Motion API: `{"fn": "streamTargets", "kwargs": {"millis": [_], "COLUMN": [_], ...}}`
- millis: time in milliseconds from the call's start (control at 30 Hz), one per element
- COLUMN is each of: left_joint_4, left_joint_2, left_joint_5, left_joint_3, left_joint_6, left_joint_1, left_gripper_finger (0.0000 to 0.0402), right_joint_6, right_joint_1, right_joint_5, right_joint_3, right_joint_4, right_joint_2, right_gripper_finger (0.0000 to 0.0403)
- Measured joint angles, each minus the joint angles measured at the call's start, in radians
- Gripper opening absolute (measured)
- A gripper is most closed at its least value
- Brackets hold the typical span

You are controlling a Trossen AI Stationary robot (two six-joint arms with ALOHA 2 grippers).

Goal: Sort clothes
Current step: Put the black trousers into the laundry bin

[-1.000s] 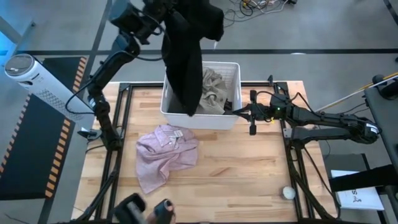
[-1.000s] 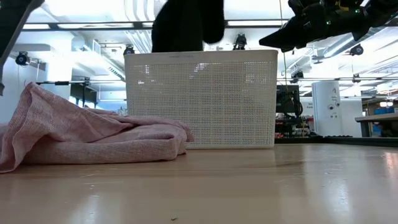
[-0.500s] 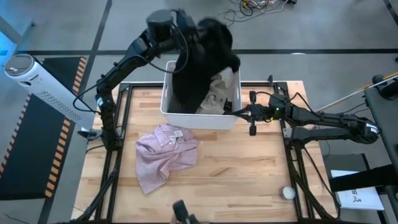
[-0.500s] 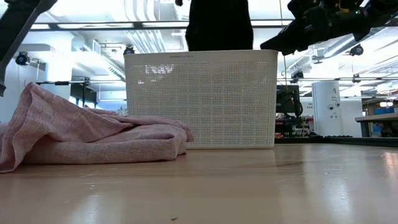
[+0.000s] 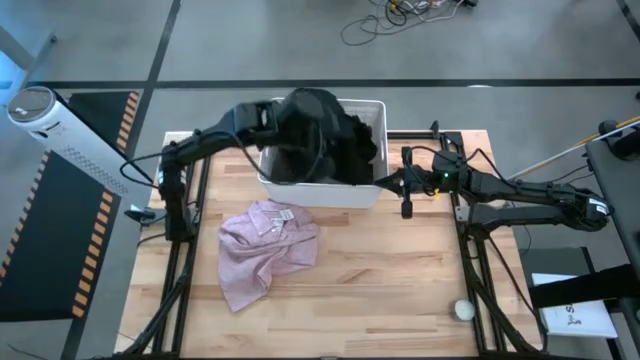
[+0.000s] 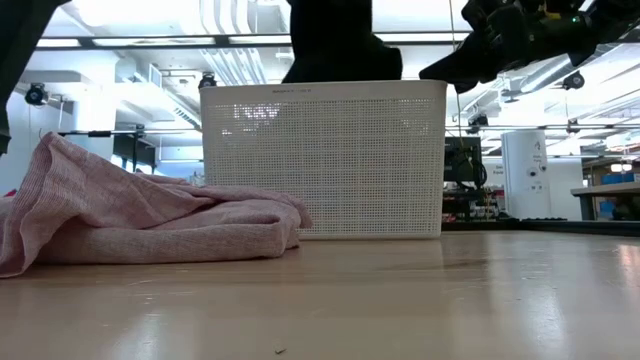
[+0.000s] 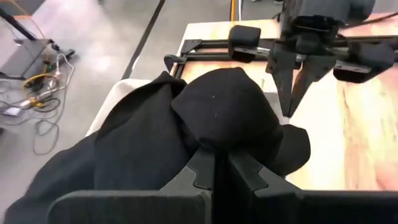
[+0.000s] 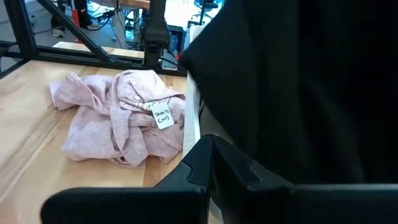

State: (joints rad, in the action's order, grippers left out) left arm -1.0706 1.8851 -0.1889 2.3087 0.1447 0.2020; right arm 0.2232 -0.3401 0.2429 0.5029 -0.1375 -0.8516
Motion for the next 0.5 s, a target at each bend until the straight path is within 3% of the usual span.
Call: {"fn": "streamTargets", "kwargs": {"millis": [200, 367, 500], "left_joint_4": [0.171, 0.291, 0.328], "left_joint_2": [0.001, 0.000, 0.002], "left_joint_5": [0.022, 0.223, 0.251], "left_joint_3": [-0.136, -0.283, -0.394], "left_joint_6": [-0.012, -0.069, -0.078], "left_joint_1": [0.057, 0.180, 0.235], "left_gripper_finger": [0.0000, 0.0000, 0.0000], "right_joint_6": [-0.015, -0.015, -0.015], "right_joint_1": [0.019, 0.029, 0.029], "right_joint_5": [-0.002, 0.001, 0.001], "right_joint_3": [-0.001, -0.001, -0.002], "right_joint_4": [-0.002, -0.006, -0.005], "right_joint_2": [0.000, 0.000, 0.000], "right_gripper_finger": [0.0000, 0.0000, 0.0000]}}
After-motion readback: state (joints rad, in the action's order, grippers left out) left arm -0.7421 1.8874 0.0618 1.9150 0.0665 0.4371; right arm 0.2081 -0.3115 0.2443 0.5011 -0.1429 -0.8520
